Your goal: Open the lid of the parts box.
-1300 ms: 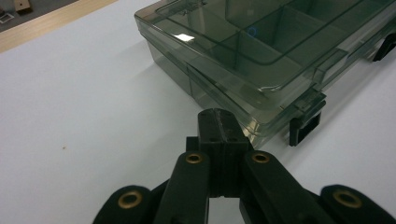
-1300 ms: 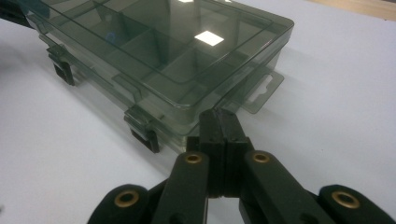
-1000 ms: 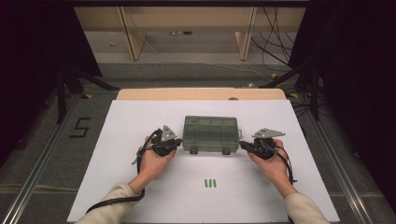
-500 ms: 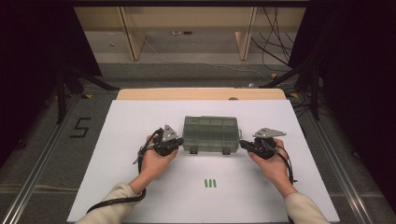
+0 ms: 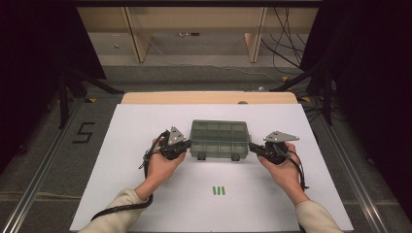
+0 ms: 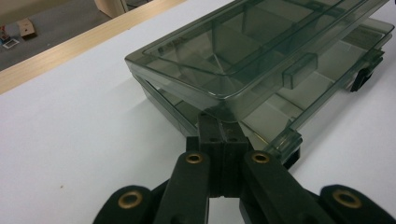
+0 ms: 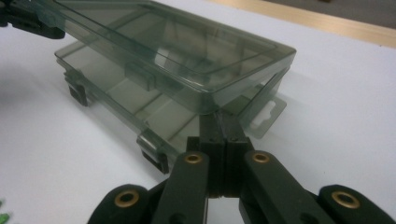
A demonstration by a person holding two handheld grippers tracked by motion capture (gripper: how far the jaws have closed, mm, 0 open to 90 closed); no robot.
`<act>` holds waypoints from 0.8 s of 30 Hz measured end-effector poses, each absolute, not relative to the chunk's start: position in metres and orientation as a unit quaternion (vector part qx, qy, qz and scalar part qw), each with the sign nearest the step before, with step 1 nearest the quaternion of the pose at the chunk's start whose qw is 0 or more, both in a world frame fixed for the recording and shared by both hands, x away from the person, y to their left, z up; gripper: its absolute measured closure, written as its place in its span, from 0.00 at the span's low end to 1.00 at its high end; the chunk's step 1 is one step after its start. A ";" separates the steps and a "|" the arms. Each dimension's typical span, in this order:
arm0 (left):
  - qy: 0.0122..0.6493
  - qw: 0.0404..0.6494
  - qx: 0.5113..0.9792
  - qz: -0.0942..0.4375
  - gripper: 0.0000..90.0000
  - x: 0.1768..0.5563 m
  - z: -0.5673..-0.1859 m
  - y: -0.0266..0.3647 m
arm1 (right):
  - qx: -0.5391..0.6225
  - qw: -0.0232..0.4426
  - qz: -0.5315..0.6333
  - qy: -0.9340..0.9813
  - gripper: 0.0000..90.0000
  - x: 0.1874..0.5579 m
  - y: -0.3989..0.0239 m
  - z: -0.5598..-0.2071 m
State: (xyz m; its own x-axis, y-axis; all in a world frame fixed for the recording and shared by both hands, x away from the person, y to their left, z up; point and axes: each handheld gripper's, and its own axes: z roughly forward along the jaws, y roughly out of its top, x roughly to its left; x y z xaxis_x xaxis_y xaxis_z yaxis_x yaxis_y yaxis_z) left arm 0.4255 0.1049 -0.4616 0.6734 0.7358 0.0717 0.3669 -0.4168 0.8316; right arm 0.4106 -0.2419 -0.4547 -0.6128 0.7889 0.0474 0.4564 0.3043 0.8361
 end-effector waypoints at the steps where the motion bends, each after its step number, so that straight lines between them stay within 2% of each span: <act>1: 0.345 0.423 0.808 0.222 1.00 0.425 -0.461 0.104 | 0.397 0.190 0.436 0.785 1.00 0.411 -0.242 -0.455; 24: 0.363 0.461 0.777 0.228 1.00 0.432 -0.442 0.102 | 0.401 0.219 0.471 0.755 1.00 0.419 -0.239 -0.439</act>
State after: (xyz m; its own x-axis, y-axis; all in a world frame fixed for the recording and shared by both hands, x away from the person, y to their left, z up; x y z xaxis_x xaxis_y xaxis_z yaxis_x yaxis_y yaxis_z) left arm 0.4317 0.1018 -0.4420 0.6322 0.7746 0.0187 0.3539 -0.3101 0.8824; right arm 0.4192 -0.2387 -0.4389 -0.5829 0.8113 0.0458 0.3980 0.2359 0.8865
